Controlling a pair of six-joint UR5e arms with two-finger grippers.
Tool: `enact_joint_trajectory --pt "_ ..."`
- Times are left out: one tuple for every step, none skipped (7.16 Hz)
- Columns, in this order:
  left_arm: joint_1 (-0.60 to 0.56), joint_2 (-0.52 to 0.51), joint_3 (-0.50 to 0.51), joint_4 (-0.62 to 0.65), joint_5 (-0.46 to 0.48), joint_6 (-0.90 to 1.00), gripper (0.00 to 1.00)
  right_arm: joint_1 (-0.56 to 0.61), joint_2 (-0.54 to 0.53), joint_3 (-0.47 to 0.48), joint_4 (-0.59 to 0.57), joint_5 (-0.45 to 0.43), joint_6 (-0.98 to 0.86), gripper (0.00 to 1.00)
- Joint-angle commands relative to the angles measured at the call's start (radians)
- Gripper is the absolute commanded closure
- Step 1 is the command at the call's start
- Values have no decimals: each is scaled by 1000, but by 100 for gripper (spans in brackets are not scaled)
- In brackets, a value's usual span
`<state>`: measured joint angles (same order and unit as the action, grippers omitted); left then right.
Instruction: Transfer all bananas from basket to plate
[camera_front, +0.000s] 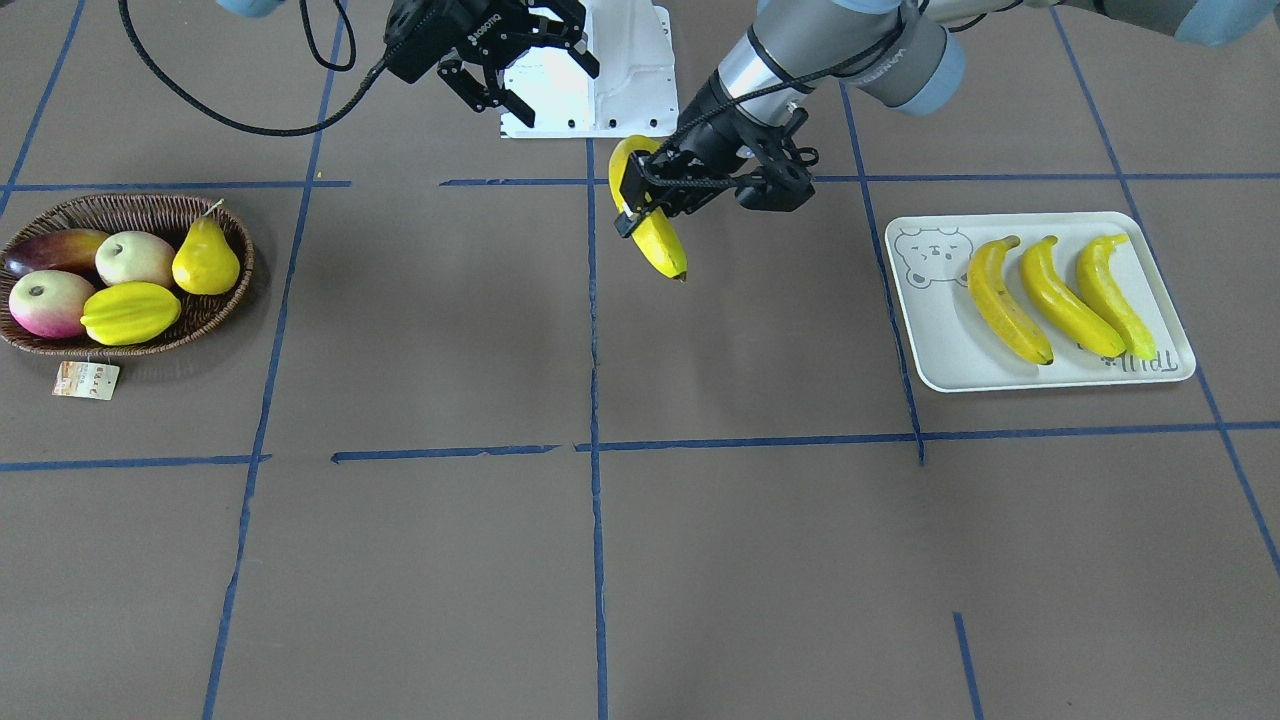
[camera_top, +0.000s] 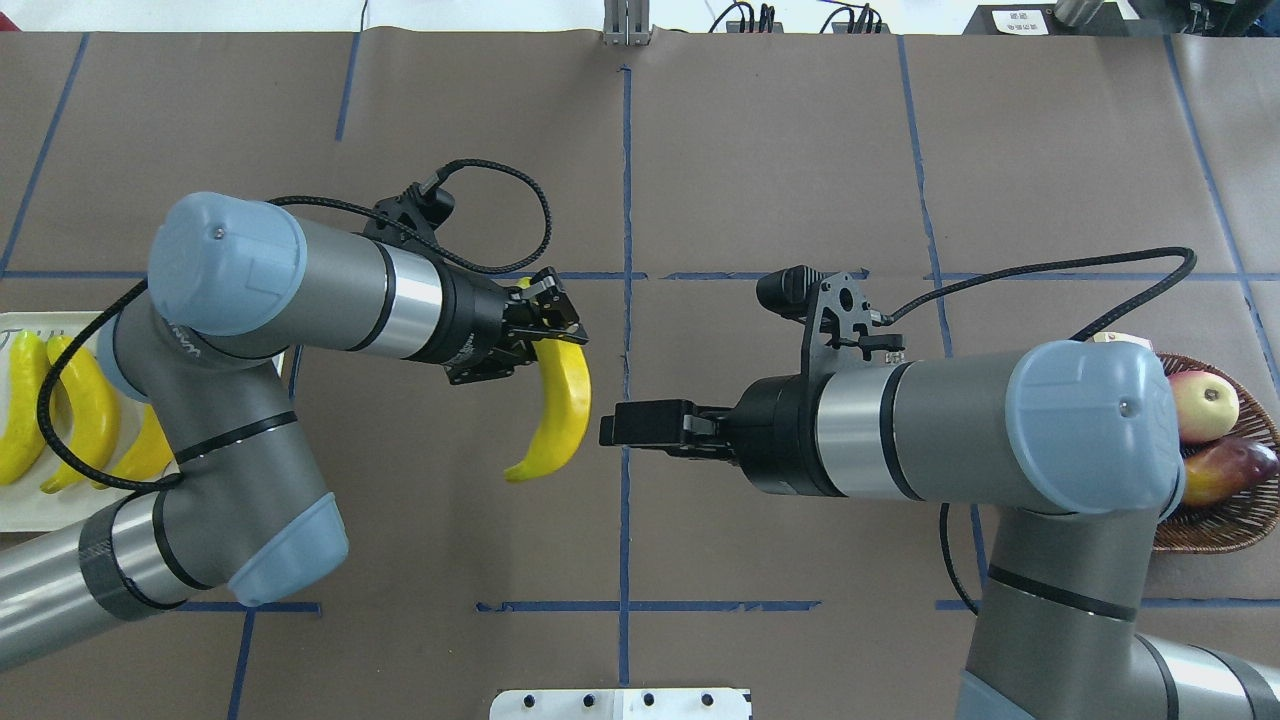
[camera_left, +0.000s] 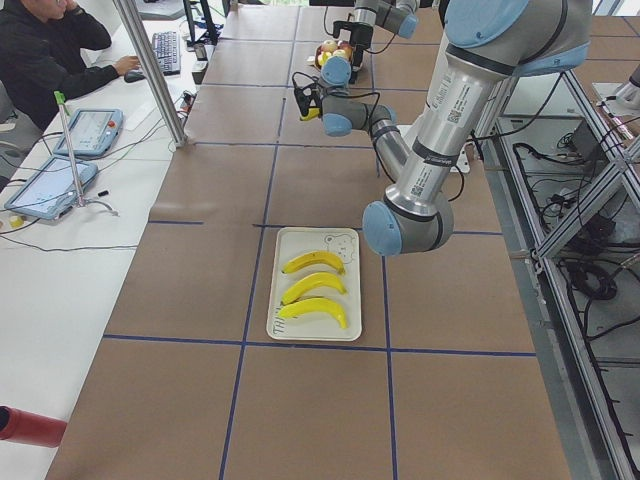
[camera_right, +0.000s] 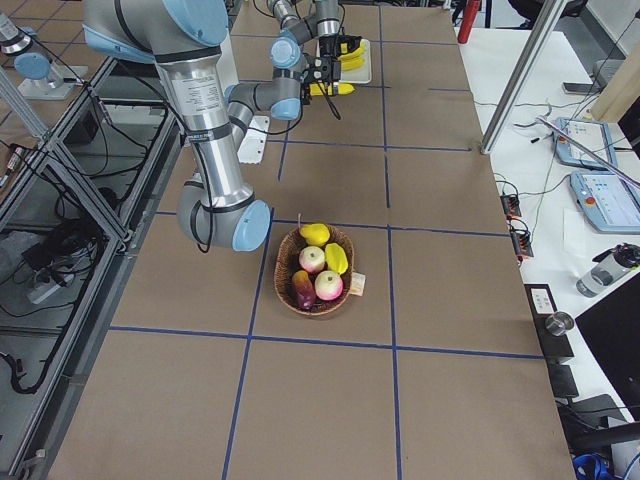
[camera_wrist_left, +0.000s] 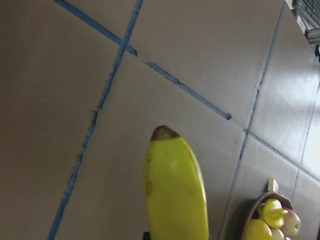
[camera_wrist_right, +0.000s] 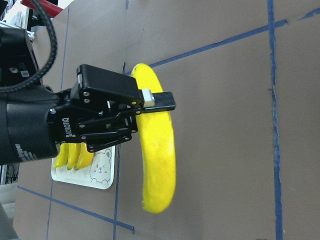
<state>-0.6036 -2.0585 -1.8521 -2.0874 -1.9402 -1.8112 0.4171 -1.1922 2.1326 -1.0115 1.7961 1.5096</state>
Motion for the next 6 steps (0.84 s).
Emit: enact_joint_trajectory --pt "-79 102 -35 259 3 178 100 49 -42 18 -1 6 0 0" --pt "-112 177 -76 323 4 238 100 61 -64 23 -1 8 -2 0" --pt "-136 236 -78 331 9 278 100 71 -78 20 -1 9 -5 0" --pt "-160 291 -78 329 9 339 100 115 -133 18 -2 20 -15 0" --pt "-172 331 -66 328 12 398 100 206 -186 20 -1 90 -66 0" --pt "-177 334 -38 328 12 415 100 327 -216 -5 -12 192 -151 0"
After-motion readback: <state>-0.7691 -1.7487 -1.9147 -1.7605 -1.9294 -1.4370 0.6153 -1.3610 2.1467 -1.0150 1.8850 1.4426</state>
